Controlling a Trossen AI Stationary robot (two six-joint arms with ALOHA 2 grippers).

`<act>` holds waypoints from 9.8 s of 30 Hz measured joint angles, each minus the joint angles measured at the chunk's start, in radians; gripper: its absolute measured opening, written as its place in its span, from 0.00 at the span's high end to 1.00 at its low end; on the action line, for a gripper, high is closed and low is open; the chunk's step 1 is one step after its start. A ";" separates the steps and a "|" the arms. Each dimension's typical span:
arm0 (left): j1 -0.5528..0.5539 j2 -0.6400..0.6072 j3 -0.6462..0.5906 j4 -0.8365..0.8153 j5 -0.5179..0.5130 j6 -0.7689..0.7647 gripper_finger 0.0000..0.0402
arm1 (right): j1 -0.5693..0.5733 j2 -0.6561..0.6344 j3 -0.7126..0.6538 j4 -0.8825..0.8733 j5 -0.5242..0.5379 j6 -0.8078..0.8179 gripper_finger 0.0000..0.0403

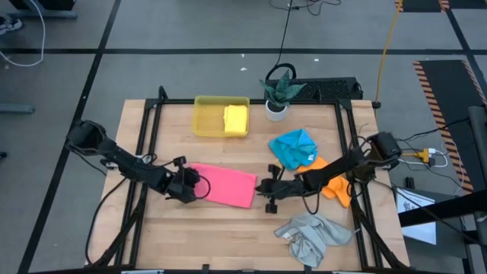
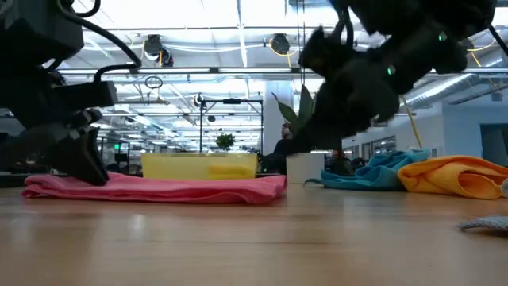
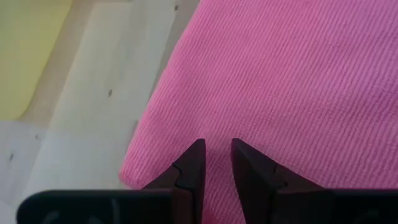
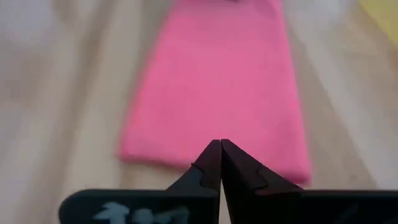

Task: Fold microfiber towels
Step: Fold the pink microfiber cloth

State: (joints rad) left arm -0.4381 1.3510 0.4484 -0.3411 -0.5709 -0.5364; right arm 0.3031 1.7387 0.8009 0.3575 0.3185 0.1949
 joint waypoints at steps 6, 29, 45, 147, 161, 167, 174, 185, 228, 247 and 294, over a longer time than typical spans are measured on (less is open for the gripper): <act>-0.001 -0.003 0.033 0.067 -0.029 0.009 0.80 | -0.001 0.042 0.000 0.162 -0.166 -0.013 1.00; 0.137 0.197 0.034 0.812 0.282 0.450 0.80 | -0.024 0.060 -0.001 0.044 0.214 0.003 1.00; 0.215 0.549 0.302 0.996 0.494 0.583 0.80 | 0.108 0.005 0.000 -0.070 0.044 -0.442 0.83; 0.222 0.528 0.392 0.506 0.181 0.373 0.80 | -0.089 0.167 0.055 0.068 -0.058 -1.133 0.60; 0.209 0.525 0.391 0.490 0.199 0.386 0.80 | -0.098 0.135 0.051 0.153 -0.058 -0.795 0.64; 0.191 0.525 0.391 0.496 0.200 0.400 0.80 | -0.084 0.083 0.051 0.152 -0.108 -0.663 0.65; 0.152 0.525 0.390 0.497 0.204 0.401 0.80 | -0.061 0.036 0.052 0.029 -0.120 -0.565 0.65; 0.137 0.525 0.390 0.504 0.207 0.406 0.80 | -0.009 0.045 0.054 -0.097 -0.177 -0.641 0.65; 0.143 0.526 0.389 0.524 0.207 0.402 0.80 | 0.006 0.056 0.053 -0.027 -0.214 -0.665 0.65; 0.143 0.526 0.389 0.528 0.200 0.401 0.80 | -0.022 0.069 0.054 -0.108 -0.294 -0.019 0.98; 0.143 0.549 0.390 0.623 0.187 0.422 0.80 | -0.102 0.250 0.053 0.227 -0.246 0.184 1.00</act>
State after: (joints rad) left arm -0.2951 1.9004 0.8385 0.2823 -0.3836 -0.1145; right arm 0.2012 1.9892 0.8539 0.5846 0.0720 0.3793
